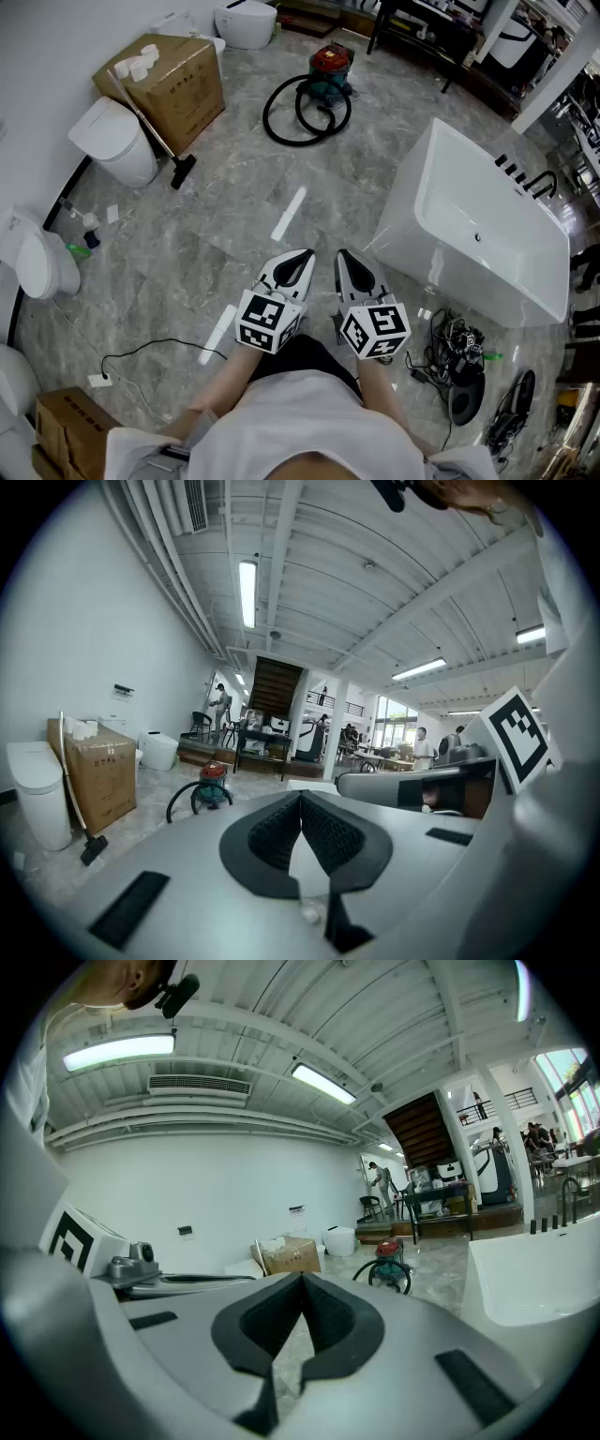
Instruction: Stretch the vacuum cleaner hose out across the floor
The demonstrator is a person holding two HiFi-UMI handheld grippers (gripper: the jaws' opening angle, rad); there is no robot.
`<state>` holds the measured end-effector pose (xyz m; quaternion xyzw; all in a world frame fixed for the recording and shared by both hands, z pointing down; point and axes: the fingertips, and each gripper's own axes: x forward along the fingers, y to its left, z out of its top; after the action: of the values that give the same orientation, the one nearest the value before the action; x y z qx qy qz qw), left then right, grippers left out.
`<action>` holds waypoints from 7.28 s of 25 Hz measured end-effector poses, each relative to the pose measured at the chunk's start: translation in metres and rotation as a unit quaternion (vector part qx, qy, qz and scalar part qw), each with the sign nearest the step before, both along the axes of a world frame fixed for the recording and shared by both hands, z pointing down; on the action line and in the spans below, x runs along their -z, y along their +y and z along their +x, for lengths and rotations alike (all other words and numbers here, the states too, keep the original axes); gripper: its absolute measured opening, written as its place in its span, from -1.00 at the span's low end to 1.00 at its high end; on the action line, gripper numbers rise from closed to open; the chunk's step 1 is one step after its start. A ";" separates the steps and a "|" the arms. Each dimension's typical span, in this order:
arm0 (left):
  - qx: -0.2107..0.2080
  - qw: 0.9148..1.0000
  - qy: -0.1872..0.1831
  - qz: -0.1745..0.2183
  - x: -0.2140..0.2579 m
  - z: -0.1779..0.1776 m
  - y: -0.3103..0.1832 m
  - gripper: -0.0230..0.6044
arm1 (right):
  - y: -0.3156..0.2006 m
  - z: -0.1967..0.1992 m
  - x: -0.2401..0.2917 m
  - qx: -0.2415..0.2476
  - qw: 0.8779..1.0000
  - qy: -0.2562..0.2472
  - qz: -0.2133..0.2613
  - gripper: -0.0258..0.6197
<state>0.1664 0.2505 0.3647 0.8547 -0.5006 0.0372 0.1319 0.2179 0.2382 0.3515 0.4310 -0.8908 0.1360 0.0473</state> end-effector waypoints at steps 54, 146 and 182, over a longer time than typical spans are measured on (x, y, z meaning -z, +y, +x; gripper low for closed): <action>0.023 0.999 -0.014 -0.021 -0.017 -0.028 -0.206 -0.90 | -0.216 -0.005 -0.015 -0.018 1.000 -0.022 0.005 -0.88; -0.013 0.998 -0.003 -0.057 -0.051 -0.115 -0.890 -0.90 | -0.900 -0.077 -0.051 -0.045 0.998 0.008 -0.031 -0.88; -0.005 0.997 -0.015 -0.082 -0.385 -0.105 -1.053 -0.90 | -1.098 -0.041 -0.379 -0.028 0.998 0.006 -0.059 -0.88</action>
<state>0.0617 -0.8026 0.7497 0.8431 -0.4932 0.0915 0.1938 0.1765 -0.8597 0.7304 0.4527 -0.8687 0.1870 0.0738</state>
